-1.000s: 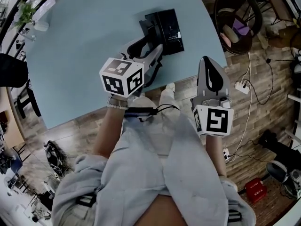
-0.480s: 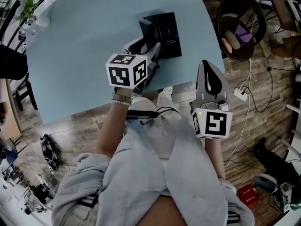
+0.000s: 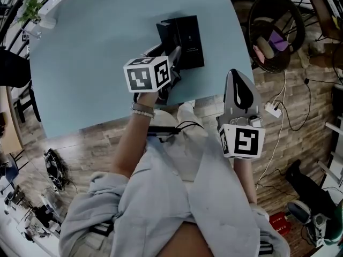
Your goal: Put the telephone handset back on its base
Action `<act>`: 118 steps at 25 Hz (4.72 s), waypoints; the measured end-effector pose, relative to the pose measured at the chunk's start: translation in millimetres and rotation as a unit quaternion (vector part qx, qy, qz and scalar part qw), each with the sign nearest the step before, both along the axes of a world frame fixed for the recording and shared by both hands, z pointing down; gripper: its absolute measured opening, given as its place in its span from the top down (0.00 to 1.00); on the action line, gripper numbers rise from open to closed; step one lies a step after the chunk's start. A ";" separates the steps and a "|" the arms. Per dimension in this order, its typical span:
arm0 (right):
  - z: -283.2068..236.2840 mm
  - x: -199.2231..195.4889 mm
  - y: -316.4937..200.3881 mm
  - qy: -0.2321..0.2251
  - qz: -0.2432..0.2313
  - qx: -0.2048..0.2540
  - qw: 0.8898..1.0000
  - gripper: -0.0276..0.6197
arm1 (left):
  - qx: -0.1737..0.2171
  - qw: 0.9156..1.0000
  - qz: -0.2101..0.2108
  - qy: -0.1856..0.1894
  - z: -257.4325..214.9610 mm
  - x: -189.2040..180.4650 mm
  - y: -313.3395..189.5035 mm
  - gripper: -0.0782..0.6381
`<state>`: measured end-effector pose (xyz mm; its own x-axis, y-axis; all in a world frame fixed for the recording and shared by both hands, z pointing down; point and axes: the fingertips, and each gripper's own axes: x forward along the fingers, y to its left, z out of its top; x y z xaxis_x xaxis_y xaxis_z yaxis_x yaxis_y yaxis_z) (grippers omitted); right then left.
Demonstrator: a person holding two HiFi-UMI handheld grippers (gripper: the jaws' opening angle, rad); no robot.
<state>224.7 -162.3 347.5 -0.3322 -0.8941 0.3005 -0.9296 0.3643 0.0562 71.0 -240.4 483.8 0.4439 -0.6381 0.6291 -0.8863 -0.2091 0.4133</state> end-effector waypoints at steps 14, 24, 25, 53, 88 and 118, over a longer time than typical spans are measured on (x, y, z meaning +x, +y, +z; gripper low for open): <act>6.9 7.2 -11.8 0.000 -0.002 -0.010 1.000 0.95 | -0.039 0.997 -0.062 0.020 23.5 0.9 -15.4 0.60; 9.6 1.5 -19.3 0.002 -0.005 -0.014 1.000 0.95 | -0.040 0.992 -0.122 -0.018 23.0 -11.5 -17.7 0.60; 9.9 0.6 -19.9 0.002 -0.005 -0.015 1.000 0.95 | -0.040 0.991 -0.125 -0.021 22.7 -11.6 -17.7 0.60; 14.3 -8.9 -22.4 -0.002 -0.011 -0.019 1.000 0.95 | -0.015 0.993 -0.118 0.007 20.2 -8.4 -22.5 0.61; -0.8 -36.7 -6.4 0.006 -0.004 0.004 1.000 0.95 | 0.127 0.992 0.004 0.002 -45.8 -13.2 -11.6 0.78; -72.7 -81.7 31.4 -0.002 0.003 0.078 0.997 0.95 | 0.310 0.941 0.134 0.017 -186.1 -55.5 71.1 0.89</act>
<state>143.0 -131.0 274.7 -0.3283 -0.9314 0.1572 -0.9317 0.3467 0.1084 15.5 -169.3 297.7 0.6536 -0.7408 0.1550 -0.7565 -0.6328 0.1653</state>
